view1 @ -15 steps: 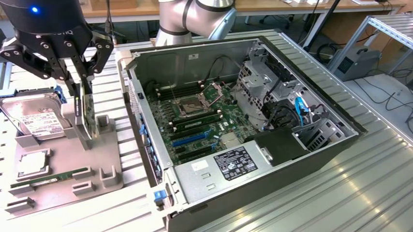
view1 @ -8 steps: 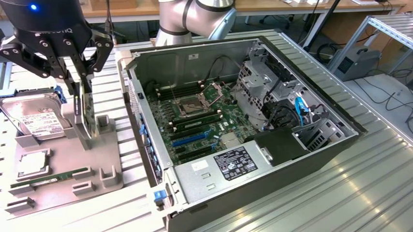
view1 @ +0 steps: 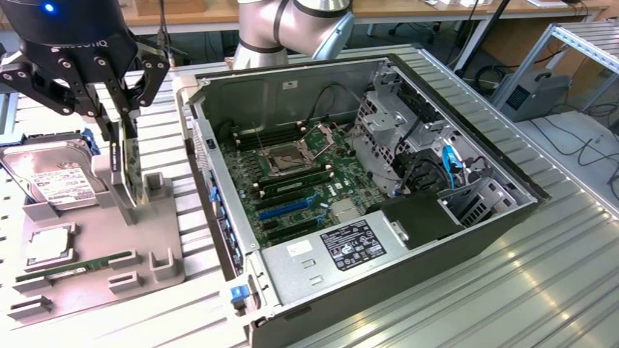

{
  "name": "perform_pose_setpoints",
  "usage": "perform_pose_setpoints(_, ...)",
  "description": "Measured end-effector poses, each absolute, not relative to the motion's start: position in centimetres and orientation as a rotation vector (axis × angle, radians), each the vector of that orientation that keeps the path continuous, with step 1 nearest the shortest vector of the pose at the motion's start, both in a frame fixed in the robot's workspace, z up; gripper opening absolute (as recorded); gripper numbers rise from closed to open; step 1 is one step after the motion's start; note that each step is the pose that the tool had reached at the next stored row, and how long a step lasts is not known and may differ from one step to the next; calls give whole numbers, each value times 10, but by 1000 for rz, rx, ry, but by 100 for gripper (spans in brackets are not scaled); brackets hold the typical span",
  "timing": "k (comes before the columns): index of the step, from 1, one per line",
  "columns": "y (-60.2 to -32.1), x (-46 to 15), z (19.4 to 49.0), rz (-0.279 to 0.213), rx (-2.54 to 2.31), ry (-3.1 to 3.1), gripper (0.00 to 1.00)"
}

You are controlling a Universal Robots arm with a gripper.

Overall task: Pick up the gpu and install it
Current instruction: 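Pick up the gpu and move the gpu toward the slot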

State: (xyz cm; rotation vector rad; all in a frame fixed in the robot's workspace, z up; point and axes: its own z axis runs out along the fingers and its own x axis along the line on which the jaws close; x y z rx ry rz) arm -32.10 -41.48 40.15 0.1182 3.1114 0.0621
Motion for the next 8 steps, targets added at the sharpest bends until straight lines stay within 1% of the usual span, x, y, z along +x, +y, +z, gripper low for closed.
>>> perform_pose_setpoints(8, -415, -321, 403, 62, 118, 3112, 27)
